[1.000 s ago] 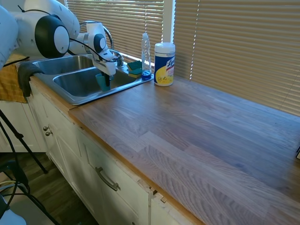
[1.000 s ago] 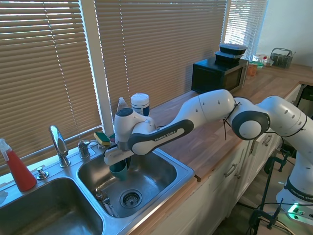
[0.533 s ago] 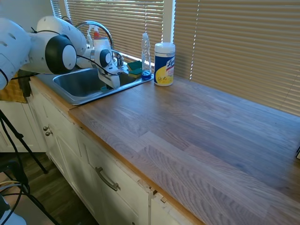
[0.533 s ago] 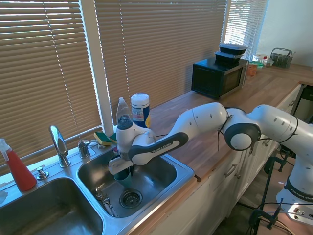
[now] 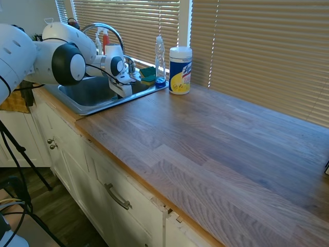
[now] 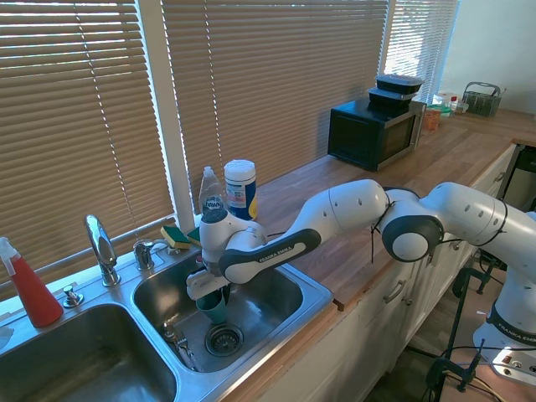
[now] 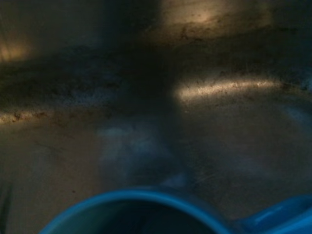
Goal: Put the mug in the sink
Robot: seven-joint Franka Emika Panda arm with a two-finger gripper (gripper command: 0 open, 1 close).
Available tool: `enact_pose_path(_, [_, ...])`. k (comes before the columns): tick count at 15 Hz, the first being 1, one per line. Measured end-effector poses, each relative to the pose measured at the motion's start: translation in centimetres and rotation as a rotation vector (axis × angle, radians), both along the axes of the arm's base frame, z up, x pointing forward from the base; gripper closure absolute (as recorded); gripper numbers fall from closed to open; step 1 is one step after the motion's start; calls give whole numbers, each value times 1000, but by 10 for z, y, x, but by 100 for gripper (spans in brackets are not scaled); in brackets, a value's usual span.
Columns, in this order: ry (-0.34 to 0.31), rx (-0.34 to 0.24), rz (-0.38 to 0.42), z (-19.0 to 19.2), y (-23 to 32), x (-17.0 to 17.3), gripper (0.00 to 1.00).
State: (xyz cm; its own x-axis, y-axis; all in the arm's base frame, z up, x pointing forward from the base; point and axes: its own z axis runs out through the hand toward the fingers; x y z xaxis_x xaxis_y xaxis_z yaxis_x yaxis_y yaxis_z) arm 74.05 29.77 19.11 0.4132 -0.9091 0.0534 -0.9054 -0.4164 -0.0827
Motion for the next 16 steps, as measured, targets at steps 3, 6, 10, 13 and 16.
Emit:
enact_pose_path(3, [-3,3,1,2,-2,2,0])
enact_pose_path(6, [-12,6,2,7,-5,4,0])
enact_pose_path(10, [-34,12,1,33,-10,9,0])
enact_pose_path(13, [-27,1,-1,69,-14,5,0])
enact_pose_path(16, [-6,-14,4,107,-15,-8,0])
